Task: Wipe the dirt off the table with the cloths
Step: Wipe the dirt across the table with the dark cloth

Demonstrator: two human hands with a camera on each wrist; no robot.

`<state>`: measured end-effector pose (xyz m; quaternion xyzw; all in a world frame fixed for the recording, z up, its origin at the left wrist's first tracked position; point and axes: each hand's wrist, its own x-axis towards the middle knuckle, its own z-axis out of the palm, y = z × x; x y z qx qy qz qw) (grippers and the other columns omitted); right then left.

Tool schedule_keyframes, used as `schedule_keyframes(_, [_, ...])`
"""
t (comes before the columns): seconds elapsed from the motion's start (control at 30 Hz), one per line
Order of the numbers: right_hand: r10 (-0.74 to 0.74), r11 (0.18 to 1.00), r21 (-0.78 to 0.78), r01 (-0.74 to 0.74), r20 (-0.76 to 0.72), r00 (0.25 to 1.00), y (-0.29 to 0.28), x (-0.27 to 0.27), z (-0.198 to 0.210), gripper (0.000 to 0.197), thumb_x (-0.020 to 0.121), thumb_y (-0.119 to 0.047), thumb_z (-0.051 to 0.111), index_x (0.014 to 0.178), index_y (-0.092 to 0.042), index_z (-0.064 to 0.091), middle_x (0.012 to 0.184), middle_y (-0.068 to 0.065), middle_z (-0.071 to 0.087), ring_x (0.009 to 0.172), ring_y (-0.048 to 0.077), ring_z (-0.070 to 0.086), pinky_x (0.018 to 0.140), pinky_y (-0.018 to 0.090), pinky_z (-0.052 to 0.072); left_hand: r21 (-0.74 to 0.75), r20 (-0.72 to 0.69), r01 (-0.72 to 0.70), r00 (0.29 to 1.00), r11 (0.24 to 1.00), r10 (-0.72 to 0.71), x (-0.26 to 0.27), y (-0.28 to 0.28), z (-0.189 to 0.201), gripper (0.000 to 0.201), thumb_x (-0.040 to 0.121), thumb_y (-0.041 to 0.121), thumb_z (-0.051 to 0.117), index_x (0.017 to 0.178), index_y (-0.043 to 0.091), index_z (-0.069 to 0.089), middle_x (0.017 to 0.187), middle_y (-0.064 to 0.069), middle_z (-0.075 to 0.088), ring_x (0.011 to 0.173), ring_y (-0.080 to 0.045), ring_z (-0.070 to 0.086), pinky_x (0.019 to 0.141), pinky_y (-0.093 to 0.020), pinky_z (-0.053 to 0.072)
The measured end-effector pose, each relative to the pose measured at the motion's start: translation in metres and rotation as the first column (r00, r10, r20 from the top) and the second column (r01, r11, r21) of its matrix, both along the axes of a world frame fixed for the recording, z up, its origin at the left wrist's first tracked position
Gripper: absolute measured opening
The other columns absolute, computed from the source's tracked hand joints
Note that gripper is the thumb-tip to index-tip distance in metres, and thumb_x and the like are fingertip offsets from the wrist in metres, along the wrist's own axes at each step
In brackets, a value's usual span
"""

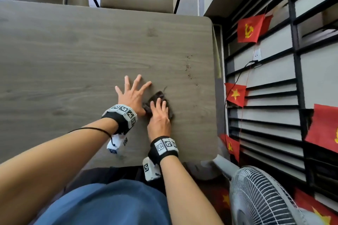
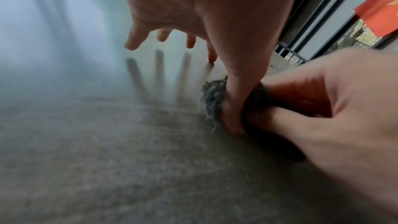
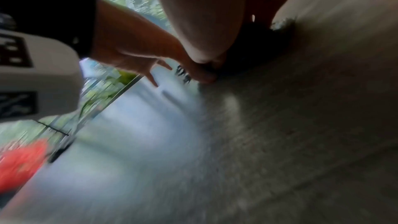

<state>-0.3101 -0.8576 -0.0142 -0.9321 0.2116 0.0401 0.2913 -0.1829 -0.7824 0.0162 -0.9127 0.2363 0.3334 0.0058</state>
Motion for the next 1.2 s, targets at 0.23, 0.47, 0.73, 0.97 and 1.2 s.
schedule_keyframes(0.23, [-0.106, 0.994, -0.027, 0.107, 0.04, 0.994, -0.097, -0.006, -0.012, 0.057, 0.09, 0.007, 0.04, 0.138, -0.02, 0.052, 0.151, -0.002, 0.042, 0.142, 0.016, 0.033, 0.112, 0.027, 0.032, -0.006, -0.086, -0.049, 0.995, 0.999, 0.048, 0.005, -0.001, 0.0, 0.14, 0.048, 0.058, 0.093, 0.154, 0.054, 0.0, 0.164, 0.011, -0.016, 0.15, -0.043, -0.012, 0.098, -0.084, 0.025])
schedule_keyframes(0.47, [-0.312, 0.947, -0.057, 0.316, 0.073, 0.947, -0.208, -0.002, -0.014, 0.055, 0.087, 0.01, 0.046, 0.132, -0.019, 0.06, 0.144, 0.004, 0.05, 0.133, 0.021, 0.047, 0.105, 0.029, 0.041, -0.045, -0.107, -0.102, 0.99, 0.994, 0.097, 0.004, 0.002, -0.002, 0.142, 0.043, 0.056, 0.096, 0.154, 0.056, 0.007, 0.166, 0.013, -0.011, 0.151, -0.04, -0.014, 0.097, -0.087, 0.022])
schedule_keyframes(0.73, [-0.444, 0.896, 0.027, 0.443, 0.089, 0.892, -0.204, 0.032, -0.001, 0.055, 0.085, 0.016, 0.045, 0.132, -0.007, 0.058, 0.141, 0.016, 0.051, 0.131, 0.031, 0.048, 0.108, 0.033, 0.038, -0.052, -0.123, -0.129, 0.985, 0.99, 0.122, 0.004, 0.001, 0.0, 0.143, 0.042, 0.053, 0.097, 0.153, 0.057, 0.008, 0.166, 0.015, -0.013, 0.151, -0.041, -0.015, 0.098, -0.087, 0.02])
schedule_keyframes(0.97, [0.049, 0.995, 0.083, -0.057, 0.102, 0.994, -0.044, 0.014, 0.001, 0.059, 0.084, 0.011, 0.04, 0.139, -0.008, 0.05, 0.15, 0.014, 0.04, 0.142, 0.031, 0.033, 0.114, 0.045, 0.033, -0.044, -0.097, -0.128, 0.988, 0.991, 0.123, 0.006, -0.001, -0.002, 0.122, 0.067, 0.033, 0.087, 0.152, 0.059, 0.004, 0.166, 0.011, -0.01, 0.151, -0.042, -0.012, 0.099, -0.086, 0.022])
schedule_keyframes(1.2, [0.184, 0.982, 0.035, -0.185, 0.032, 0.982, -0.07, 0.019, -0.013, 0.066, 0.086, 0.011, 0.042, 0.145, -0.019, 0.043, 0.156, -0.001, 0.032, 0.146, 0.017, 0.024, 0.12, 0.029, 0.017, -0.006, -0.123, -0.099, 0.988, 0.995, 0.098, 0.005, -0.002, -0.002, 0.132, 0.06, 0.045, 0.092, 0.152, 0.057, -0.001, 0.164, 0.013, -0.014, 0.151, -0.043, -0.013, 0.1, -0.084, 0.023])
